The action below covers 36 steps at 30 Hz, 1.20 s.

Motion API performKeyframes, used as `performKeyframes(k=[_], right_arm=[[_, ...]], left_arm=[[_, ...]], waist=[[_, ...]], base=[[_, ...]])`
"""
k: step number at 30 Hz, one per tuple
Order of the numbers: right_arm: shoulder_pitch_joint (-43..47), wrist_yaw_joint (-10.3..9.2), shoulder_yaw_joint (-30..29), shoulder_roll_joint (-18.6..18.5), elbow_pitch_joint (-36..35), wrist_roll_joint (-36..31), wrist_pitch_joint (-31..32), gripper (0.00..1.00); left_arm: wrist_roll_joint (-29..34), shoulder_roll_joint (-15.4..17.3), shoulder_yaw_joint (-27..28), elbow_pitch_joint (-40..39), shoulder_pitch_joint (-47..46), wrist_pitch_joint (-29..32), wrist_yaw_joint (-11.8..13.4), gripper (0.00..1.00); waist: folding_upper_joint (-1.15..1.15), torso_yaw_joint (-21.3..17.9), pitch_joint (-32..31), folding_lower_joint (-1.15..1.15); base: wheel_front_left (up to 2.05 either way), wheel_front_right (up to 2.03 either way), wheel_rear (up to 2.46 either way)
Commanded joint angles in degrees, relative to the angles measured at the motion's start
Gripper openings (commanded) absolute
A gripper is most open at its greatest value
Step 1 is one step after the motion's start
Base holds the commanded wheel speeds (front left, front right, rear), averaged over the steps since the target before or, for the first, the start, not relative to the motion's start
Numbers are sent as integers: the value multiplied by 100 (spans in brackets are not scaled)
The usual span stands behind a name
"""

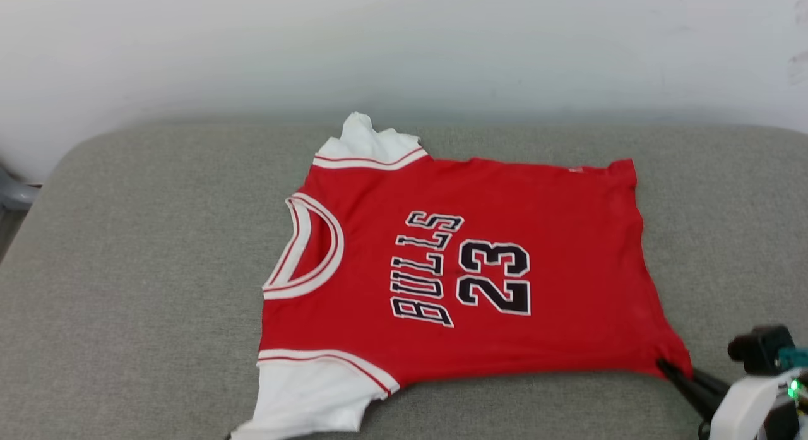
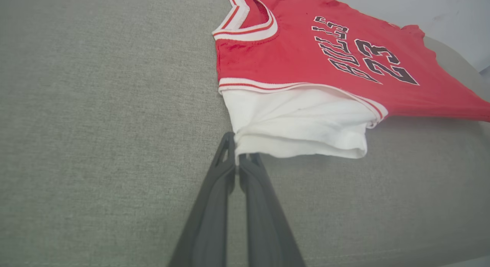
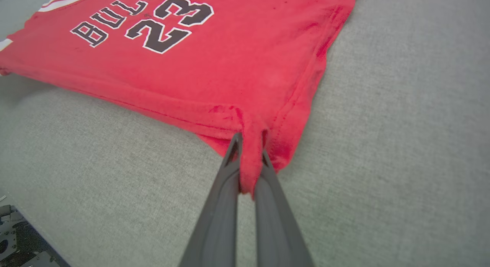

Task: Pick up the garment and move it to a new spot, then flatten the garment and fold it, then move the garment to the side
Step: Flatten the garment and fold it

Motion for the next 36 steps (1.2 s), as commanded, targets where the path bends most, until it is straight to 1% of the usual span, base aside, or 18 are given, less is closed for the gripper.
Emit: performKeyframes(k=[1,9,13,15,21,22,25,32,33,36], right_arm=[[307,-9,-76,-75,-52,46,24,0],[1334,-9,-433,-276,-373,108,192,0],[1642,-9,-721,-305,-497,-2,256,0],[1719,-9,-860,-258,-540,-76,291,0],[1738,-9,-1286,-64,-707,-304,434,0],[1709,-9,-1502,-1,-809,-396,491,0],[1639,-8,-1702,88,-973,-431,572,0],[1385,-8,-2017,236,-1244,-546,809,0],[1385,-8,-2017,236,-1244,-546,809,0],[1247,-8,-2105,327,-1277,-583,870,0]], left_arm=[[-113,37,-64,-61,201,141,-38,0],[-440,187,-329,-252,745,669,-146,0],[-420,274,-306,-329,785,686,-102,0],[-372,287,-305,-329,706,638,-135,0],[-74,320,-382,-210,172,536,-312,0],[71,356,-346,-118,-266,523,-429,0],[167,383,-331,16,-710,578,-567,0],[373,403,-400,444,-1757,735,-915,0],[373,403,-400,444,-1757,735,-915,0],[453,378,-401,705,-2173,748,-1024,0]], waist=[[-1,53,-148,2],[-1,122,-326,2],[-1,146,-290,2],[-1,144,-267,2],[-1,117,-189,2],[-1,80,-141,2],[-1,2,-76,2],[-1,-228,194,2],[-1,-228,194,2],[-1,-318,338,2]], base=[[0,0,0],[0,0,0],[0,0,0],[0,0,0],[0,0,0],[0,0,0],[0,0,0],[0,0,0],[0,0,0],[0,0,0]])
